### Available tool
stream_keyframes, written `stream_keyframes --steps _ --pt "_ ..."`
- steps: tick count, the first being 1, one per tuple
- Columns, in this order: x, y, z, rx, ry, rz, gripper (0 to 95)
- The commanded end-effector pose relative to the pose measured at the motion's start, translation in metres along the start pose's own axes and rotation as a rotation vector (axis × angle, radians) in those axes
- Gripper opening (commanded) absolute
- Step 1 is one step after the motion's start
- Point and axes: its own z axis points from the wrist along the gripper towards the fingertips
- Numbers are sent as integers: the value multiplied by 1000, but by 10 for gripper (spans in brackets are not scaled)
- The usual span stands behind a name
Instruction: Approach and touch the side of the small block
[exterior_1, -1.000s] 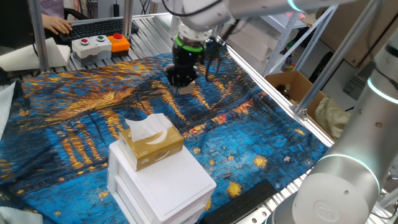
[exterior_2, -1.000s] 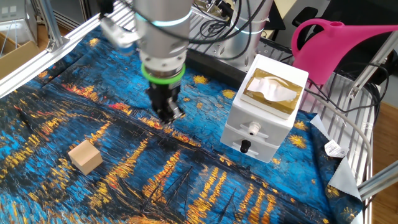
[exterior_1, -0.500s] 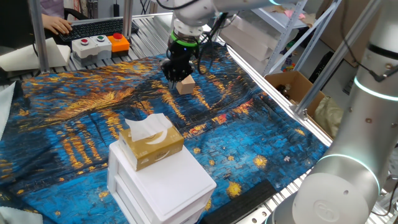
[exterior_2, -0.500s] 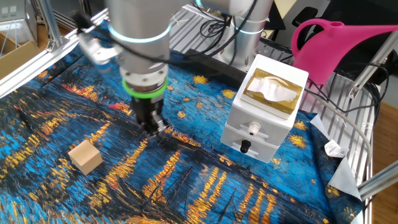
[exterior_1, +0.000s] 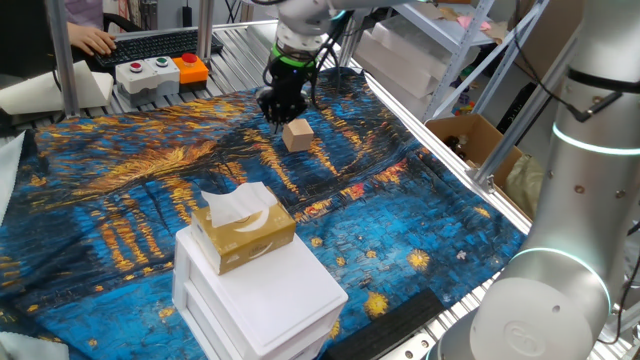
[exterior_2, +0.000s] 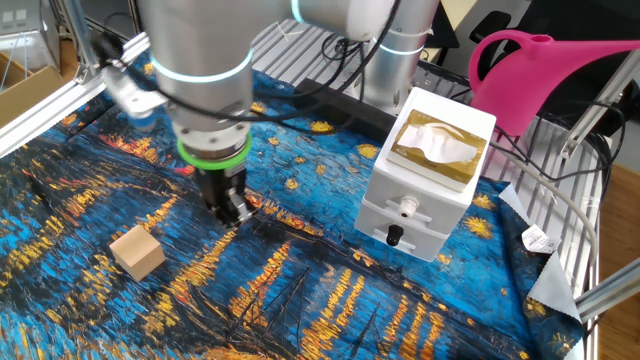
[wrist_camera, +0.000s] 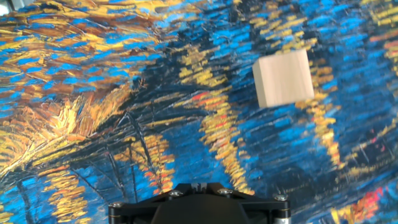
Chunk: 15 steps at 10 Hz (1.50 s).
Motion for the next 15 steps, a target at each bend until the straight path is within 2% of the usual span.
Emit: stream_keyframes --steps 1,5,15 --pt "-1 0 3 2 2 -15 0" --pt "-1 0 3 1 -9 -17 0" --pt "-1 0 2 2 -10 -18 0"
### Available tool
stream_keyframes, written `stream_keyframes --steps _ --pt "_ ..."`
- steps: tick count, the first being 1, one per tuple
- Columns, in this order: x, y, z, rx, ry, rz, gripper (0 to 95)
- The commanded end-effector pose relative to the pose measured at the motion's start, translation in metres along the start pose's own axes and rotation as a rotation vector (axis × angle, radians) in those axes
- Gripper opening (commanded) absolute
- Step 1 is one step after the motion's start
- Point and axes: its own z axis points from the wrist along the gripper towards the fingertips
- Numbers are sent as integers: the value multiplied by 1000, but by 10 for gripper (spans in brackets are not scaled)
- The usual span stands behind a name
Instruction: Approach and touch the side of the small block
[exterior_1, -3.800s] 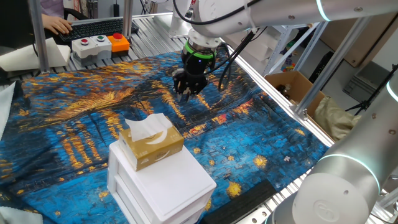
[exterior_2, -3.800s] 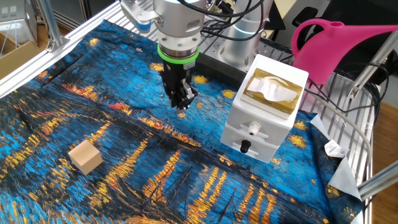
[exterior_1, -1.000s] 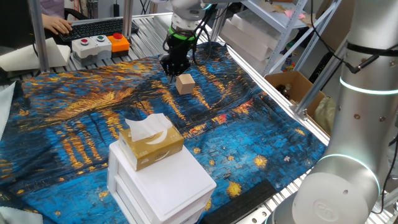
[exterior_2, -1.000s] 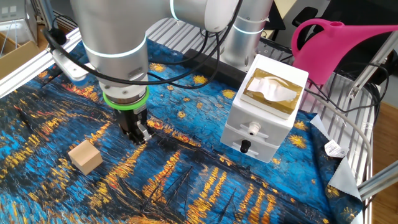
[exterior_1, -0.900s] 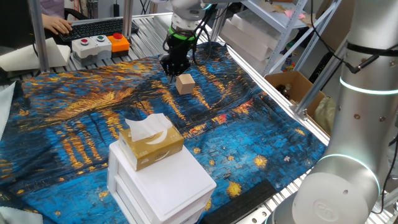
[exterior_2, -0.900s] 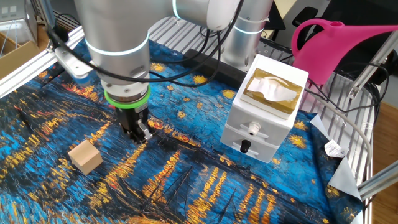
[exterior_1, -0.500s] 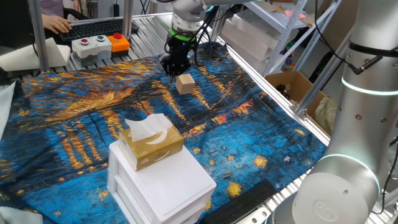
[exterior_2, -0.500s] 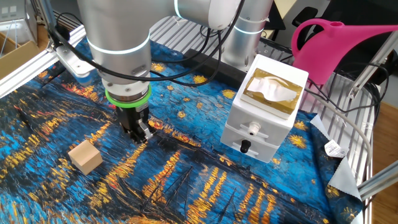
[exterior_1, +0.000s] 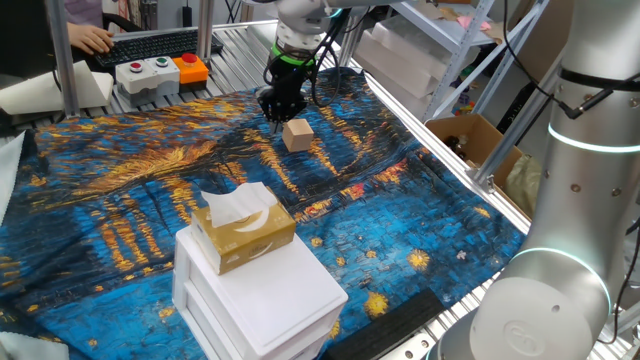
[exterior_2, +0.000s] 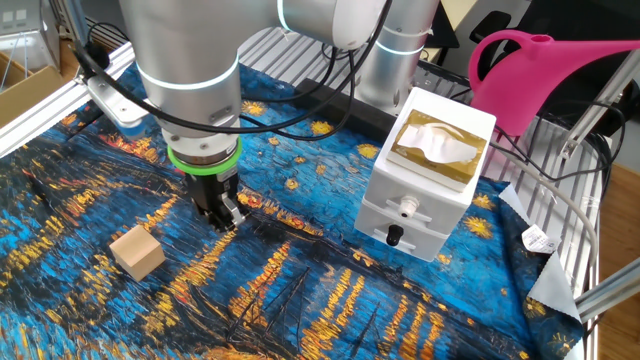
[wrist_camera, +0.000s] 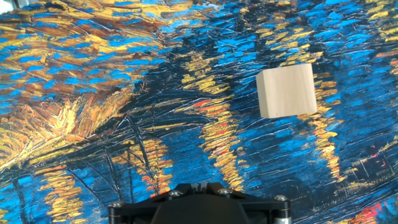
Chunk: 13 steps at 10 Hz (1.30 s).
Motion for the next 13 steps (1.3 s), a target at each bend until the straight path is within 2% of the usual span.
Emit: stream_keyframes --steps 1,11,13 --pt "0 0 0 0 1 -2 0" --pt "0 0 0 11 1 6 0" --pt "0 0 0 3 29 26 0"
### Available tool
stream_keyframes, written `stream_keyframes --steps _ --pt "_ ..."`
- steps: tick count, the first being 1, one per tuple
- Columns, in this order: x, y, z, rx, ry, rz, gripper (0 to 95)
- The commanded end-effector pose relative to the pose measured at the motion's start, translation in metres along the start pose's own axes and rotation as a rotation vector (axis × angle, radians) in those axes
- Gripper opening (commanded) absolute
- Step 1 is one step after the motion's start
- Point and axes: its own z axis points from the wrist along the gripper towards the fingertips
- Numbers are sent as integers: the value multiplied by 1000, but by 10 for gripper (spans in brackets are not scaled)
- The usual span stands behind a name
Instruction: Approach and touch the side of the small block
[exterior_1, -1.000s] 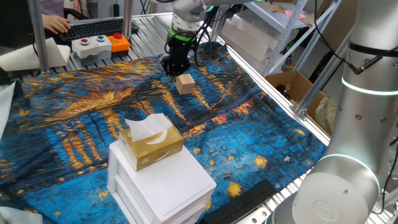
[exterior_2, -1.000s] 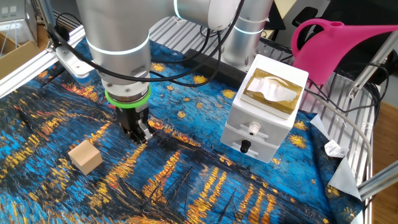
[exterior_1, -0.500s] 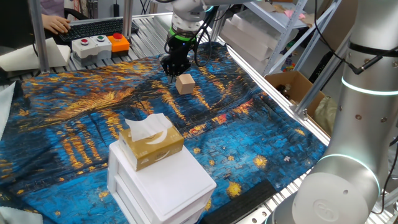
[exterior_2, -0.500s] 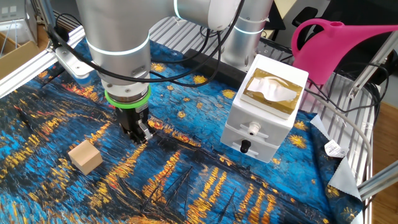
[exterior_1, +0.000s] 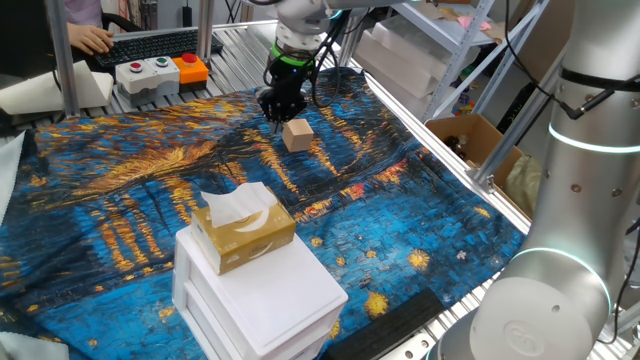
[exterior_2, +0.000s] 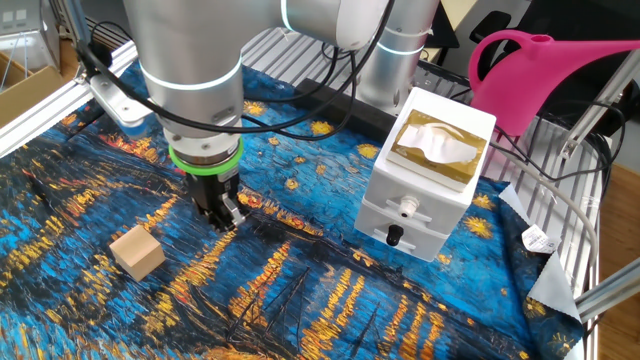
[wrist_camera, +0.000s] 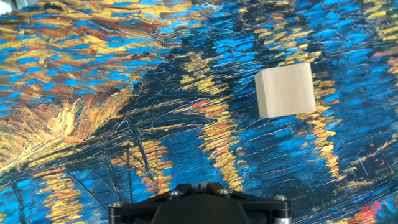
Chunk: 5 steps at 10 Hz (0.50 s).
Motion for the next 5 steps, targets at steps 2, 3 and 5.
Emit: stream_keyframes --steps 2,3,5 --pt "-1 0 0 -17 30 21 0" --pt "-1 0 0 -24 37 16 0" --pt "-1 0 0 -25 37 8 0"
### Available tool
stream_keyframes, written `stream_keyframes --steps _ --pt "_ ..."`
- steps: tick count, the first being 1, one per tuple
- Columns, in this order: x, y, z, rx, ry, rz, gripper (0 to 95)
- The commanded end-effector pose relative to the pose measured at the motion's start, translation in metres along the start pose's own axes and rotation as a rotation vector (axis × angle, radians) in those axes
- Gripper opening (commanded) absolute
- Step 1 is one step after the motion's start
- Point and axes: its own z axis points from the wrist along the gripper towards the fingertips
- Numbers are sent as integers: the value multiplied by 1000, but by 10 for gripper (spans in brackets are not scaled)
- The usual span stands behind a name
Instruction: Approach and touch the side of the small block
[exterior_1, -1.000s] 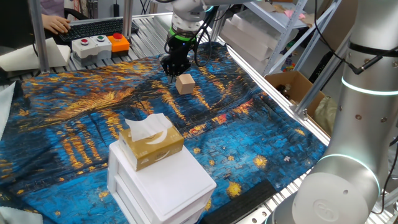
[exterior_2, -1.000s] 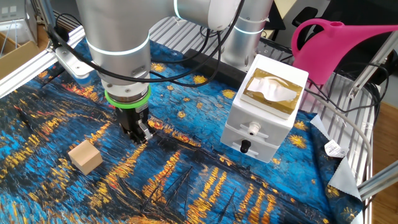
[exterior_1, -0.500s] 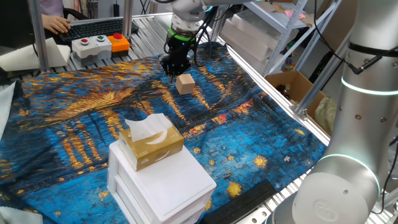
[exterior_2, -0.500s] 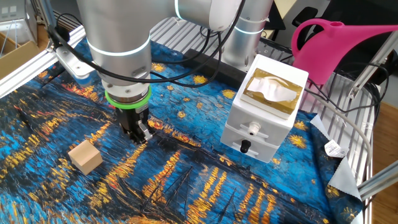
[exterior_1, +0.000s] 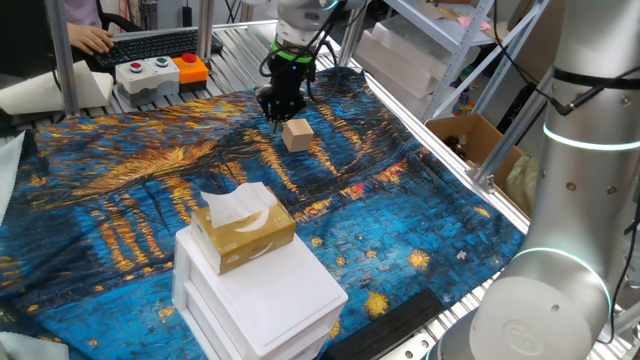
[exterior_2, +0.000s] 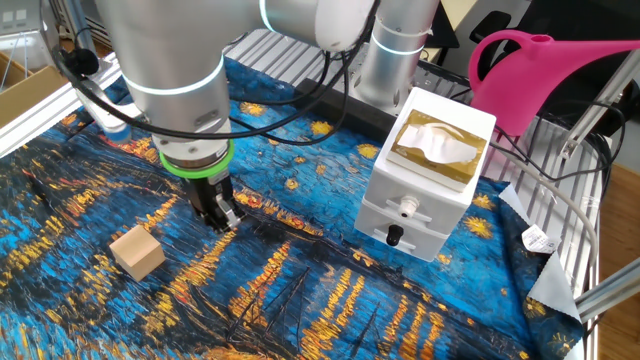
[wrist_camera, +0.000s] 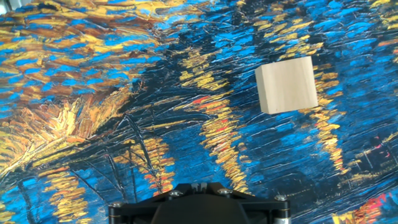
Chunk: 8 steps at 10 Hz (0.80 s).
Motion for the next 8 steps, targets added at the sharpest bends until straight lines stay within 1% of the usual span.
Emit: stream_keyframes --steps 1,2,3,4,8 --pt "0 -1 0 13 30 -32 0" --pt "0 -1 0 24 61 -52 0" --pt "0 -1 0 12 66 -69 0" --pt "0 -1 0 15 70 -70 0" --pt "0 -1 0 25 66 -57 0"
